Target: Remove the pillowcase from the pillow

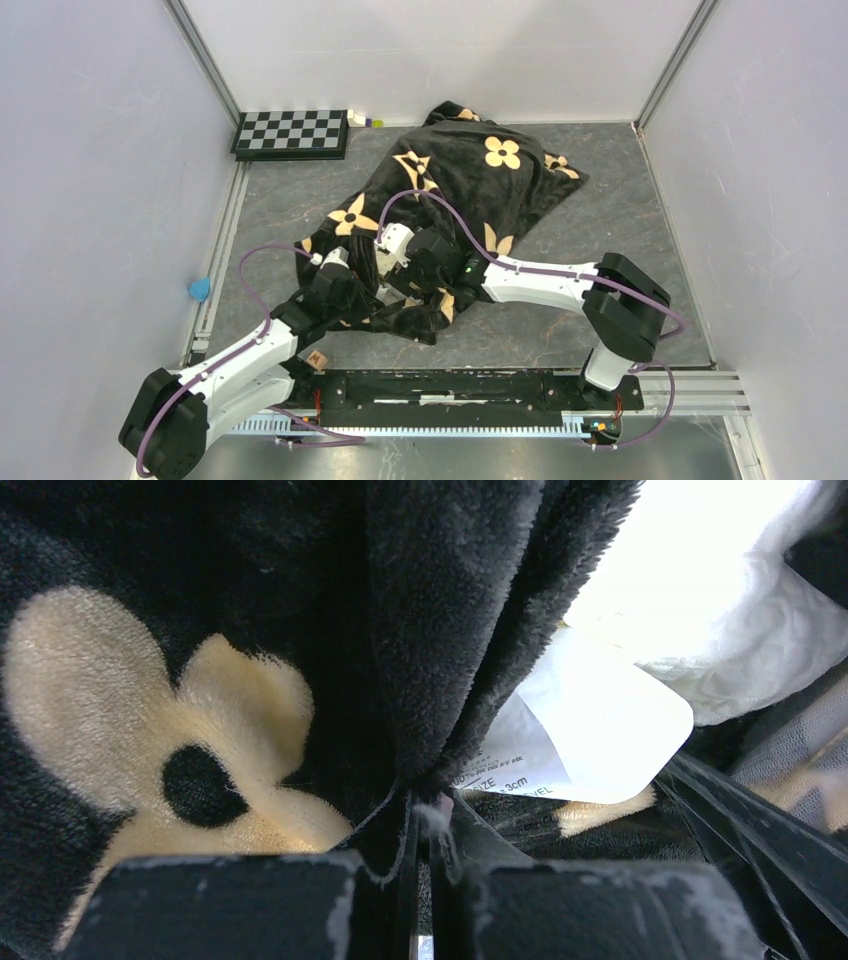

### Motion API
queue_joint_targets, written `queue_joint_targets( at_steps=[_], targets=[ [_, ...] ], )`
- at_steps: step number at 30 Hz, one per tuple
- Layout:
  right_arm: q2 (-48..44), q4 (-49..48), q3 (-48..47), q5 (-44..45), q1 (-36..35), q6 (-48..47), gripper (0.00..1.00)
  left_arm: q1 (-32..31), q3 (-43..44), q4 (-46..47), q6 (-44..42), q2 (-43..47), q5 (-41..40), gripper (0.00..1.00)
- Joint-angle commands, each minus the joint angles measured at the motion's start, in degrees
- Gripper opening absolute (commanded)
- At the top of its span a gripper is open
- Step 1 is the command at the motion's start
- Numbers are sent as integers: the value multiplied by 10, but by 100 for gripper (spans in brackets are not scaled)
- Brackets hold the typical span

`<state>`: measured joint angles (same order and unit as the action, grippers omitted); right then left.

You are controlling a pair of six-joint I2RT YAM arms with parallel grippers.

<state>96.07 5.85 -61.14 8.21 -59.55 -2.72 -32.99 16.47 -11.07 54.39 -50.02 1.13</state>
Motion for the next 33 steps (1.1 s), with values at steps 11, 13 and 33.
queue_joint_targets(
  at_steps=[11,13,33],
  targets=[
    [123,29,-83,252,9,4,81,-4,-3,-36,-8,-4,-9,2],
    [124,14,-75,273,9,4,66,-4,0,-36,-9,-6,-9,2],
    [-245,-39,68,15,140,82,0,89,55,0,3,-88,-30,2]
  ],
)
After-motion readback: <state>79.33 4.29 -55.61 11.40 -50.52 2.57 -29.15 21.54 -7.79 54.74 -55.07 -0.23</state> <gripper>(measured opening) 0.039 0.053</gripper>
